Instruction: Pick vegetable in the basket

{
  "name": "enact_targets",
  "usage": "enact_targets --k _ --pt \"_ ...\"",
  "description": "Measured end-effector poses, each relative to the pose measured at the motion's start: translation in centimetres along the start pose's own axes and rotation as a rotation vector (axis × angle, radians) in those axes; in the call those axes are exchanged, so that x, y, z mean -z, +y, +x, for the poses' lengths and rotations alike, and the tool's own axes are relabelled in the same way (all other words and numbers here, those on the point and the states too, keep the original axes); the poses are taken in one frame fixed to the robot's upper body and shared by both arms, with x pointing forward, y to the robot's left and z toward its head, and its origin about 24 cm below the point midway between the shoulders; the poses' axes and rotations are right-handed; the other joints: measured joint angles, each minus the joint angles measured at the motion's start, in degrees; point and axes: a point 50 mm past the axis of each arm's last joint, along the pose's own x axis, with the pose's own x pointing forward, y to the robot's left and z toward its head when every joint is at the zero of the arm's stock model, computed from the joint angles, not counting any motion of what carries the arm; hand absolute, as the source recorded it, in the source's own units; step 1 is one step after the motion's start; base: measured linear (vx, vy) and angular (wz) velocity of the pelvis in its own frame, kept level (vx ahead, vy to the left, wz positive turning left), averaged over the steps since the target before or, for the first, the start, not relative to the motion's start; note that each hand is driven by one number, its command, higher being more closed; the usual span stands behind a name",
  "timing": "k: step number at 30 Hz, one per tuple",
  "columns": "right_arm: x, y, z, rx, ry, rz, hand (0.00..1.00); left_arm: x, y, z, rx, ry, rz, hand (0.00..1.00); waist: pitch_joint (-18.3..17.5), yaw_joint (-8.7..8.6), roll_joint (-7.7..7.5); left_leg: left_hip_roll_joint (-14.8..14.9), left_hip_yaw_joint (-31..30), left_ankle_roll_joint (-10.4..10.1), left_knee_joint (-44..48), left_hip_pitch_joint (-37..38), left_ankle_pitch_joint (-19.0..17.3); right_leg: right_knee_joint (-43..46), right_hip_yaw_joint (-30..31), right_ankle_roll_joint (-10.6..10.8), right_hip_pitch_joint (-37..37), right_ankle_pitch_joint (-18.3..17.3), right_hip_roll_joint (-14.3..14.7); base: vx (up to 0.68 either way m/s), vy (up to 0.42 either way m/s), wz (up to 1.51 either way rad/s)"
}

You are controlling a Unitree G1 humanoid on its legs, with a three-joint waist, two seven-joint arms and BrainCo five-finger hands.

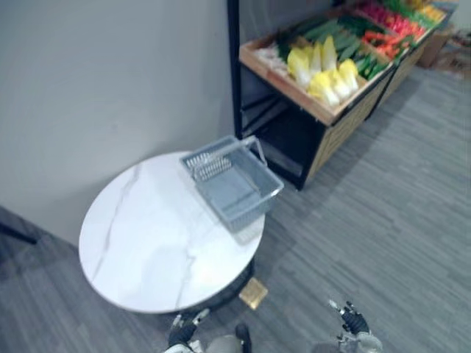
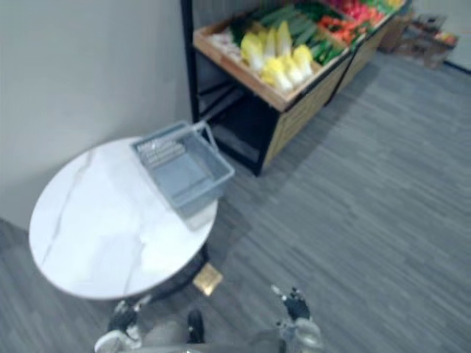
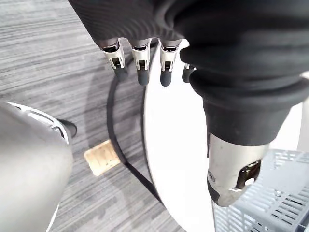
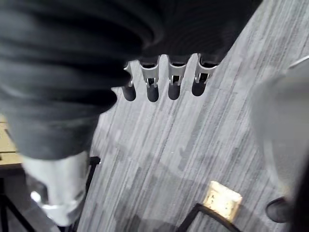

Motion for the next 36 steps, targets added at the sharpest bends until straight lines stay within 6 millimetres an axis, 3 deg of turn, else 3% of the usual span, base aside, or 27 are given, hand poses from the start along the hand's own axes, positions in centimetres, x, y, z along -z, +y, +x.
enact_targets --k 2,4,6,8,9,11,12,13,14,15,16,19,22,25,26,28,29,30,32,33,35,36 --pt "0.1 -0.2 -0.2 0.003 -0.01 0.001 0.0 0.1 -0.2 0.0 -0.001 0.003 -0.004 0.0 0.1 -1.24 0.19 0.0 -2.2 0.0 -1.9 4.7 0.0 -2.9 -6.8 -0.9 -3.4 -7.3 0.2 0.43 0.024 0.65" --pt "0.0 -0.2 -0.2 0.002 -0.014 0.001 0.0 0.1 -0.5 -0.1 0.005 -0.001 -0.015 0.0 0.3 -1.32 0.28 0.1 -4.7 0.0 -1.9 6.5 0.0 -10.8 -10.6 -2.8 -4.8 -8.6 0.2 0.37 -0.071 0.78" --pt "0.0 -0.2 -0.2 0.001 -0.014 0.002 0.0 0.2 -0.9 -0.1 0.013 0.001 -0.027 0.0 0.4 -1.11 0.44 0.7 -6.8 -0.1 -1.9 7.6 0.0 -22.4 -10.9 -2.9 -5.2 -8.6 1.1 0.33 -0.166 0.9" --pt "0.0 0.1 -0.3 -0.003 -0.022 0.011 0.0 0.5 -1.1 -0.3 0.011 0.005 -0.052 0.0 0.5 -1.01 0.67 2.6 -9.5 -3.3 -1.9 8.4 -2.4 -39.5 -7.1 -1.8 -4.4 -7.1 2.9 0.29 -0.27 1.0" --pt "0.0 0.2 -0.3 -0.005 -0.021 0.014 0.0 0.6 -1.0 -0.3 0.006 0.005 -0.056 0.0 0.5 -0.9 0.55 3.1 -10.4 -4.0 -1.8 8.5 -3.4 -42.8 -5.7 -1.8 -4.3 -6.3 3.0 0.34 -0.433 0.9" --pt "0.4 0.5 -0.5 -0.01 -0.01 0.025 0.0 0.5 -0.2 -0.3 -0.028 -0.001 -0.092 0.0 0.0 -0.44 -1.18 4.3 -12.2 -7.1 -1.7 9.1 -5.8 -48.8 -2.4 -1.6 -4.0 -3.8 2.2 0.3 -0.494 0.71" --pt "1.2 0.9 -0.8 -0.014 0.01 0.036 0.0 0.5 0.7 -0.5 -0.059 -0.013 -0.117 0.0 -0.3 0.14 -3.11 4.4 -13.8 -9.7 -1.4 9.5 -7.5 -50.6 -1.2 -1.6 -2.8 -3.2 1.6 0.22 -0.553 0.63" --pt "1.3 0.1 -0.8 0.007 0.017 0.018 0.0 0.8 0.6 -0.5 -0.068 -0.003 -0.133 0.0 -0.5 0.75 -2.55 7.0 -15.9 -11.8 -0.8 10.1 -9.1 -47.5 -2.4 0.3 -2.7 -1.2 3.5 0.21 -0.554 0.59" --pt "1.3 -0.4 -0.7 0.018 0.016 0.011 0.0 1.2 0.3 -0.7 -0.066 0.008 -0.145 0.0 -1.1 0.85 -1.21 8.7 -16.6 -11.9 -0.8 9.7 -9.1 -47.6 -3.7 0.0 -2.4 -2.0 4.8 0.22 -0.481 0.5" --pt "0.8 -1.7 -0.6 0.053 0.005 0.001 0.0 1.8 -0.4 -0.8 -0.053 0.029 -0.158 0.0 -1.9 0.69 1.1 10.5 -18.7 -11.7 -0.9 8.4 -8.7 -47.7 -6.3 -1.2 -2.3 -3.1 6.6 0.19 -0.376 0.46" --pt "0.6 -2.6 -0.5 0.079 0.005 0.003 0.0 2.0 -0.8 -0.8 -0.052 0.04 -0.164 0.0 -2.2 0.66 2.09 11.0 -19.1 -12.2 -1.2 7.4 -7.6 -47.8 -7.8 -2.0 -2.2 -3.6 7.3 0.18 -0.333 0.55" --pt "1.2 -3.4 -0.5 0.105 0.046 -0.003 0.0 2.6 0.0 -0.9 -0.106 0.066 -0.194 0.0 -2.6 0.63 2.49 12.1 -20.9 -12.8 -2.8 6.1 -1.2 -49.4 -11.9 -2.9 -0.1 -4.7 8.0 0.15 -0.262 0.66" --pt "1.2 -3.4 -0.5 0.104 0.053 -0.073 0.0 2.8 0.8 -1.0 -0.172 0.075 -0.21 0.0 -3.1 0.65 3.02 12.8 -23.4 -13.5 1.7 1.9 0.6 -54.0 -15.7 -2.9 3.7 -4.7 9.2 0.1 -0.17 0.78" --pt "0.2 -3.8 -0.2 0.118 0.016 -0.155 0.0 2.2 1.1 -0.8 -0.178 0.055 -0.184 0.0 -2.9 0.58 2.01 12.1 -19.0 -14.5 5.3 -2.4 4.0 -57.0 -18.8 -2.8 7.1 -4.6 8.2 0.04 -0.076 0.99" --pt "-0.7 -4.0 0.0 0.124 -0.013 -0.172 0.0 1.9 1.4 -0.7 -0.18 0.045 -0.167 0.0 -2.7 0.53 1.21 11.8 -15.1 -14.3 4.7 -2.8 6.1 -57.9 -19.2 -2.8 7.8 -4.3 7.5 0.03 -0.052 0.8" --pt "-3.1 -4.7 0.2 0.15 -0.107 -0.256 0.0 2.0 1.8 -0.8 -0.191 0.045 -0.124 0.0 -2.7 0.64 1.32 11.8 -10.5 -14.1 1.7 -2.7 7.9 -60.0 -19.7 -2.8 8.2 -2.8 7.7 0.01 -0.049 0.41" --pt "-5.6 -5.4 0.3 0.176 -0.196 -0.311 0.0 2.4 2.0 -1.0 -0.2 0.059 -0.104 0.0 -3.1 0.56 2.2 12.4 -9.2 -14.1 -1.6 -2.3 7.9 -62.2 -19.9 -3.1 7.8 -1.2 9.0 0.02 -0.045 0.07" --pt "-6.8 -5.7 0.4 0.185 -0.235 -0.333 0.0 2.7 2.2 -1.2 -0.206 0.068 -0.091 0.0 -3.4 0.58 3.07 12.6 -8.8 -14.1 -3.3 -1.6 7.9 -63.3 -19.9 -3.2 7.8 -0.3 9.7 0.02 -0.028 -0.1" --pt "-11.3 -6.9 0.2 0.225 -0.378 -0.458 0.0 3.2 2.8 -1.4 -0.224 0.08 -0.045 0.0 -3.4 0.48 3.78 13.0 -6.5 -14.2 -7.6 -0.4 7.7 -66.7 -19.3 -3.6 7.6 2.2 11.1 0.0 0.006 -0.17" --pt "-12.3 -7.0 0.0 0.231 -0.413 -0.5 0.0 3.2 2.9 -1.5 -0.223 0.079 -0.029 0.0 -3.3 0.45 3.58 13.0 -5.9 -14.3 -8.0 -0.2 7.5 -67.0 -19.0 -3.5 7.6 2.5 11.2 -0.01 0.034 -0.25" --pt "-16.4 -7.1 -1.1 0.24 -0.56 -0.712 0.0 3.2 3.1 -1.5 -0.207 0.087 0.039 0.0 -3.3 0.37 3.3 12.9 -4.1 -14.2 -8.4 0.7 5.2 -67.6 -17.5 -3.0 7.6 3.4 11.4 -0.04 0.05 -0.32" --pt "-17.6 -7.0 -1.4 0.243 -0.599 -0.758 0.0 3.1 3.1 -1.4 -0.201 0.084 0.061 0.0 -3.3 0.25 3.22 12.8 -4.0 -14.1 -8.4 0.8 4.5 -67.9 -17.2 -2.8 7.5 3.7 11.5 -0.05 0.063 -0.28"
